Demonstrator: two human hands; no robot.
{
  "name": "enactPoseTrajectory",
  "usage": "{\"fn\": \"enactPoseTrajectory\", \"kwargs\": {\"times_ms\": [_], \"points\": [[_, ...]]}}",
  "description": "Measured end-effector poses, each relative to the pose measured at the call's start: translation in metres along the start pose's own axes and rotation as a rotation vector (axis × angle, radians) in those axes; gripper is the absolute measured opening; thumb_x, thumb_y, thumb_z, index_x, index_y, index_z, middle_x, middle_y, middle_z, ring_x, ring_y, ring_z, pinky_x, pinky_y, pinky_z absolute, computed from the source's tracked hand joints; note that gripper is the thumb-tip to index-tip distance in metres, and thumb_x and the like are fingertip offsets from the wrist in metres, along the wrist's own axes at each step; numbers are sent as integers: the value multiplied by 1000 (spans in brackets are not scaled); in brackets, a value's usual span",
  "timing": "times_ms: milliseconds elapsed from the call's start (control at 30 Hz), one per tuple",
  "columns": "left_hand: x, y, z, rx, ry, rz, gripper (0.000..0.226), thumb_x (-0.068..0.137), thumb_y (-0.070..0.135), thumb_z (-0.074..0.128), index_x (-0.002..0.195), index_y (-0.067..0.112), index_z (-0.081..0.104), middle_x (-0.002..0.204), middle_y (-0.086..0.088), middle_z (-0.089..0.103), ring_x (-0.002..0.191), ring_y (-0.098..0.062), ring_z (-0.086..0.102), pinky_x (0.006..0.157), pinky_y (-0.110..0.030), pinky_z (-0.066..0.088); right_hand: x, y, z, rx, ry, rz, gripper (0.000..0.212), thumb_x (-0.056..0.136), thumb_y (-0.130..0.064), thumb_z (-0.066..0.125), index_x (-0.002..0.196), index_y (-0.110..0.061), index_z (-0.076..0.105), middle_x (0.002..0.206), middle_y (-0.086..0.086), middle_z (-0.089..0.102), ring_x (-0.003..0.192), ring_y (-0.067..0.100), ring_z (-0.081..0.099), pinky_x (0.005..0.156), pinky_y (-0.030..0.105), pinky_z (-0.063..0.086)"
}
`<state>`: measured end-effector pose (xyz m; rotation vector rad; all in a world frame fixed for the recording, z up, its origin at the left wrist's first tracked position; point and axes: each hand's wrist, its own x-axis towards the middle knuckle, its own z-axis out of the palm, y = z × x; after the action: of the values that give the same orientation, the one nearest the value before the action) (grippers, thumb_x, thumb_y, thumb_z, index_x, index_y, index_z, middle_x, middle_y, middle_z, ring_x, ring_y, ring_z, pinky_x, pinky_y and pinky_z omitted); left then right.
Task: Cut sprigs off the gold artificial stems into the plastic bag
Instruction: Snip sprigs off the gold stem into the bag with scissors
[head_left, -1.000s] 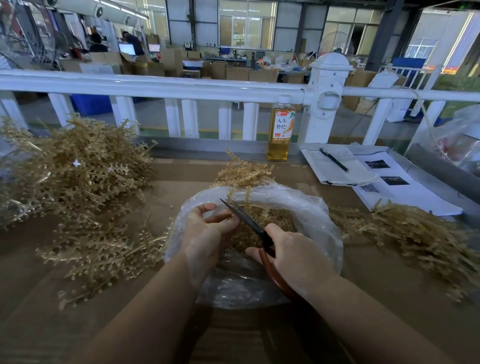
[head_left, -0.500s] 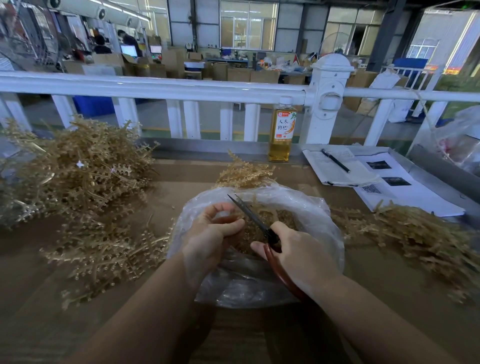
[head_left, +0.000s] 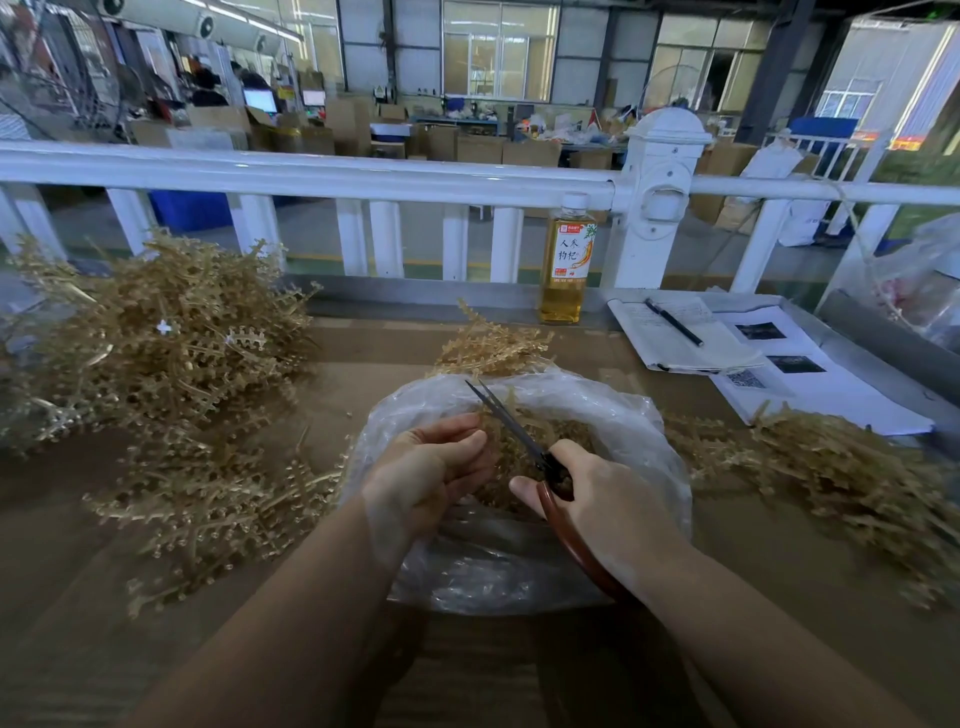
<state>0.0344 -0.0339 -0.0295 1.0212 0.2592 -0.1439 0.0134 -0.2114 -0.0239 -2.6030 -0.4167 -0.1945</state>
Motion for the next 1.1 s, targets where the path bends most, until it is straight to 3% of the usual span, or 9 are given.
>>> {"fn": "enactPoseTrajectory", "kwargs": {"times_ms": [133, 300, 533, 700, 767, 833, 933, 1100], "points": [[0, -1, 2, -17, 38, 48, 16, 84, -9, 57, 82, 6, 61, 62, -7, 68, 55, -14, 67, 50, -23, 55, -2, -1, -1, 3, 4, -27, 32, 87, -66, 46, 89, -34, 47, 70, -13, 55, 69, 6, 53, 56, 16, 34], [1, -1, 9, -62, 87, 89, 16, 84, -7, 59, 80, 8, 58, 74, -9, 67, 62, -14, 67, 54, -23, 56, -5, 0, -2, -5, -8, -69, 34, 88, -66, 44, 93, -33, 49, 73, -13, 58, 72, 5, 58, 65, 22, 45], [1, 1, 14, -221, 143, 65, 18, 87, -8, 55, 79, 8, 54, 58, -5, 65, 51, -11, 66, 47, -22, 54, -5, 1, 2, -19, -31, -92, 34, 87, -68, 42, 94, -35, 43, 78, -10, 60, 73, 6, 59, 69, 28, 51], [2, 0, 16, -269, 185, 50, 20, 90, -8, 51, 79, 9, 51, 65, -9, 65, 50, -12, 66, 47, -23, 55, -5, -1, 3, -66, -25, -96, 36, 87, -69, 40, 96, -34, 40, 82, -9, 56, 78, 10, 57, 66, 25, 46], [3, 0, 18, -264, 192, 52, 17, 92, -8, 47, 90, 8, 51, 74, -10, 62, 48, -10, 65, 47, -22, 55, -6, -1, 4, -85, -32, -107, 38, 87, -70, 39, 99, -34, 41, 86, -9, 56, 81, 11, 56, 67, 24, 44], [4, -1, 18, -262, 195, 50, 18, 92, -9, 46, 96, 7, 51, 70, -10, 63, 46, -10, 64, 47, -22, 55, -6, -2, 4, -98, -32, -111, 39, 87, -70, 39, 100, -33, 41, 88, -8, 55, 84, 12, 56, 66, 24, 41], [4, -1, 18, -271, 200, 59, 24, 91, -9, 47, 77, 10, 47, 52, -5, 64, 46, -11, 65, 47, -23, 56, -5, -4, 5, -108, -19, -109, 37, 88, -69, 39, 96, -34, 39, 85, -9, 54, 83, 13, 56, 64, 25, 37], [3, -3, 16, -274, 163, 66, 27, 90, -8, 50, 72, 12, 44, 56, -7, 67, 52, -15, 68, 48, -25, 56, -2, -5, 7, -131, -7, -113, 37, 88, -69, 38, 94, -32, 39, 80, -8, 54, 78, 14, 57, 63, 25, 37]]}}
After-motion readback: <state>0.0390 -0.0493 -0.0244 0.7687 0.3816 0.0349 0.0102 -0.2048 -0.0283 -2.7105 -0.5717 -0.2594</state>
